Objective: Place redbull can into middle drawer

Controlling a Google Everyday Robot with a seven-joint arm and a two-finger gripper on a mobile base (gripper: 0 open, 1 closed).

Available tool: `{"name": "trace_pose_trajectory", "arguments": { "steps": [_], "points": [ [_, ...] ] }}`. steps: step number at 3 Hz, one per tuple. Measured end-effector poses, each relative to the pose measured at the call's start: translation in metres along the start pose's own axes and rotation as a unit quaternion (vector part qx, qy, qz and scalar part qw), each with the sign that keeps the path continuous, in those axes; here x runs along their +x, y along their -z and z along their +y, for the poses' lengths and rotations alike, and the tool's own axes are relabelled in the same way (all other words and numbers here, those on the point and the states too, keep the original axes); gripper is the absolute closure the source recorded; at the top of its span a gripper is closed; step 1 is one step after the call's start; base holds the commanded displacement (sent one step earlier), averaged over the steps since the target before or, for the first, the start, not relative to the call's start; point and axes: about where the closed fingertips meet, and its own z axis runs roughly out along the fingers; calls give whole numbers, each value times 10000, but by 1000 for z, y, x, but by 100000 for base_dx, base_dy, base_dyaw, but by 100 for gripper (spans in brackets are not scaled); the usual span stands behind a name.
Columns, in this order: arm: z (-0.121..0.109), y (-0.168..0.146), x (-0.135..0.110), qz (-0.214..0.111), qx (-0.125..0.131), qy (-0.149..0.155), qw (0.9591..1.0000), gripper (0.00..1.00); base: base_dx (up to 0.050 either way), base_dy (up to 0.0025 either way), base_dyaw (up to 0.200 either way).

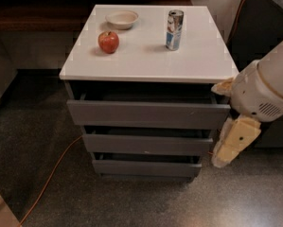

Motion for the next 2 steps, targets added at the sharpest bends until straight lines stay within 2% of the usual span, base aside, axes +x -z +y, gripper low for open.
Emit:
{"name": "trace_pose_trajectory", "arguments": {
  "steps": [2],
  "points": [
    [30, -67, 6, -313, -142, 39, 9994, 0, 0, 0, 0]
  ]
}}
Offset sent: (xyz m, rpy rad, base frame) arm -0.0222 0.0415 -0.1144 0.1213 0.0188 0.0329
